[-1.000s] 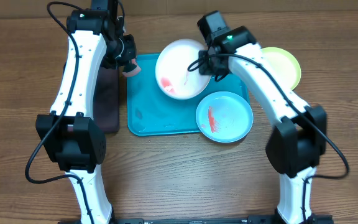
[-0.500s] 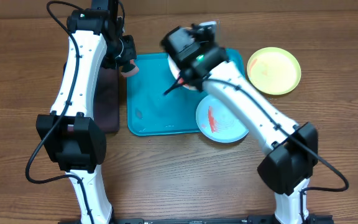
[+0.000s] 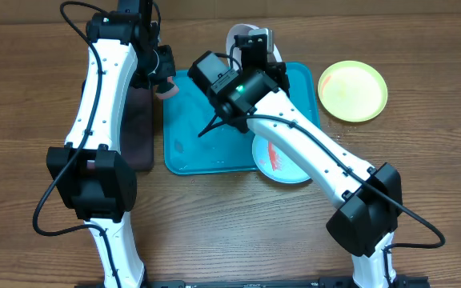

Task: Clean dirty plates on tray and stack at the side
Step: 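Lift the white plate with the right gripper and carry it right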

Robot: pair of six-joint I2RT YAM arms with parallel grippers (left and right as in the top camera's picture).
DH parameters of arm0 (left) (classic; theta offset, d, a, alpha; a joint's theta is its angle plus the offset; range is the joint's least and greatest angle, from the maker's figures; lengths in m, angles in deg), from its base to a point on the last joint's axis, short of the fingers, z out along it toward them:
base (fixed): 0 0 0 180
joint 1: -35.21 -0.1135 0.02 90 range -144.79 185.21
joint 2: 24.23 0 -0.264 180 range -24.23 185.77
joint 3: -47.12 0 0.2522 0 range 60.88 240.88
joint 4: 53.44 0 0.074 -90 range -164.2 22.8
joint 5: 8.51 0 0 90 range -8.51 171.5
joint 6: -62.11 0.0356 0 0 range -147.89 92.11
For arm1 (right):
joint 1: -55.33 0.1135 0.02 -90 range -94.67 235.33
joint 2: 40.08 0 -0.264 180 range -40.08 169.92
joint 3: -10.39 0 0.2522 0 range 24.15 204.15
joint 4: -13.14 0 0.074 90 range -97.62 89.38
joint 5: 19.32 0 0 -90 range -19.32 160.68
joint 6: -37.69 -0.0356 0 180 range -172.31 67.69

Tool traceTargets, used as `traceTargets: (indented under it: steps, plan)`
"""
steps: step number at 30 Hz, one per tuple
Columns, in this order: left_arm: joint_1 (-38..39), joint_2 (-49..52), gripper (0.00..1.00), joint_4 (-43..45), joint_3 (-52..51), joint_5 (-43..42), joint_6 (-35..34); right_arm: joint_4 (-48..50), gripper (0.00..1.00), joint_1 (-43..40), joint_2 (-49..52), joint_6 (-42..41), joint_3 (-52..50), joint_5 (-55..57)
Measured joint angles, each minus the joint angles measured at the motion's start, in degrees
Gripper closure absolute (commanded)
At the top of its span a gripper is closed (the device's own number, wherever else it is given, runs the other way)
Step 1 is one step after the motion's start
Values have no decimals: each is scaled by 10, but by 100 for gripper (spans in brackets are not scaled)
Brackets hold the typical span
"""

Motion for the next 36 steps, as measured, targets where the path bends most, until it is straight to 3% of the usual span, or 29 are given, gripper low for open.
traceTargets:
  steps: [8, 14, 24, 30, 36]
  plan:
    - [0, 0, 96, 0, 0, 0, 0, -3, 96, 36, 0, -12, 0, 103]
    - [0, 0, 96, 0, 0, 0, 0, -49, 96, 55, 0, -69, 0, 163]
    - [0, 0, 96, 0, 0, 0, 0, -73, 96, 48, 0, -141, 0, 132]
    - [0, 0, 96, 0, 0, 0, 0, -13, 96, -1, 0, -78, 0, -15]
    - [0, 0, 96, -2, 0, 2, 0, 48, 96, -132, 0, 47, 0, -323]
